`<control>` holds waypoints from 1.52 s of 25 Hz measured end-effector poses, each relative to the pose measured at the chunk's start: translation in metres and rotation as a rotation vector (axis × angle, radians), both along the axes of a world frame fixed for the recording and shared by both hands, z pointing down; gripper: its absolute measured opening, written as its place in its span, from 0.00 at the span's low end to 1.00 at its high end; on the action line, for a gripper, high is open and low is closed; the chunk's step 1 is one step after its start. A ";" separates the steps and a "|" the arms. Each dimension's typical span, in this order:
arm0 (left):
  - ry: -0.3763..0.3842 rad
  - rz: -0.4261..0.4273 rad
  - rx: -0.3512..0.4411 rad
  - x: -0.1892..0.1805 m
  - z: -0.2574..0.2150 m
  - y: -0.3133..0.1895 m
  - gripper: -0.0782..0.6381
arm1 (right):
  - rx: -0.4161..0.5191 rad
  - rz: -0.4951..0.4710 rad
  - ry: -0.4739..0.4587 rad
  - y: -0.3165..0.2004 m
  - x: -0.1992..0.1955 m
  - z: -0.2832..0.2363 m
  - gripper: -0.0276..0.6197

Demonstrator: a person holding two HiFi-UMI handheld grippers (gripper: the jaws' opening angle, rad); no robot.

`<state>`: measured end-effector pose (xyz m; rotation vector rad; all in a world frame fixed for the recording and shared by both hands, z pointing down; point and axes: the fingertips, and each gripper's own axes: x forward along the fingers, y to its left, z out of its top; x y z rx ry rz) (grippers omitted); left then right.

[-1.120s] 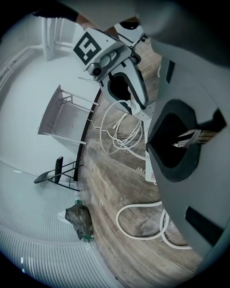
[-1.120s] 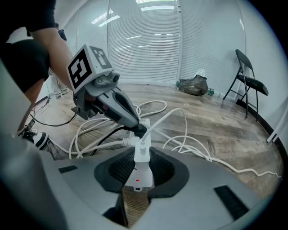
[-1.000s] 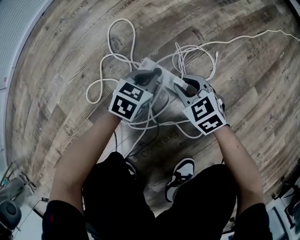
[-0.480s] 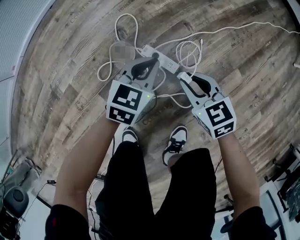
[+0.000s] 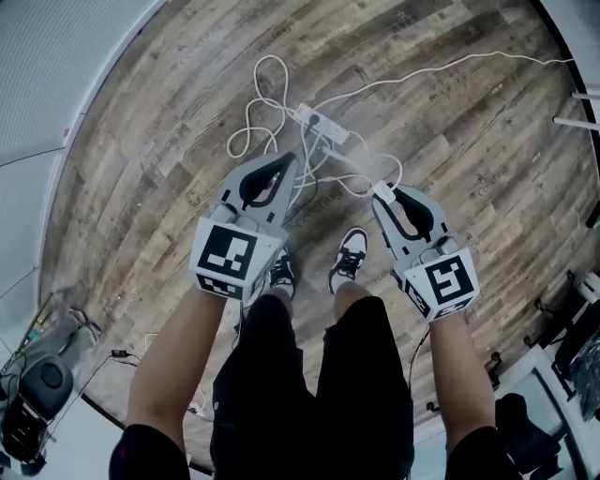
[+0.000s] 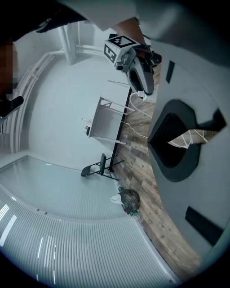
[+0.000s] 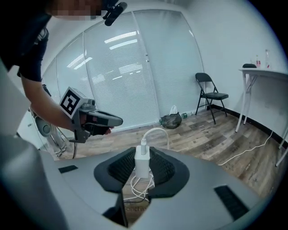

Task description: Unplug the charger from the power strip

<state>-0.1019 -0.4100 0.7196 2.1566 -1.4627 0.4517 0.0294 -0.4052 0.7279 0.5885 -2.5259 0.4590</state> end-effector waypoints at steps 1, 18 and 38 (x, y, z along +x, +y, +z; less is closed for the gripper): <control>0.012 -0.019 0.005 -0.006 -0.025 0.007 0.13 | 0.008 0.017 -0.008 0.003 0.000 -0.025 0.21; 0.070 -0.080 0.187 -0.051 -0.424 0.144 0.13 | 0.267 0.263 -0.204 0.100 0.003 -0.459 0.21; -0.006 -0.103 0.403 0.104 -0.589 0.281 0.13 | 0.447 0.178 -0.257 0.228 0.148 -0.610 0.21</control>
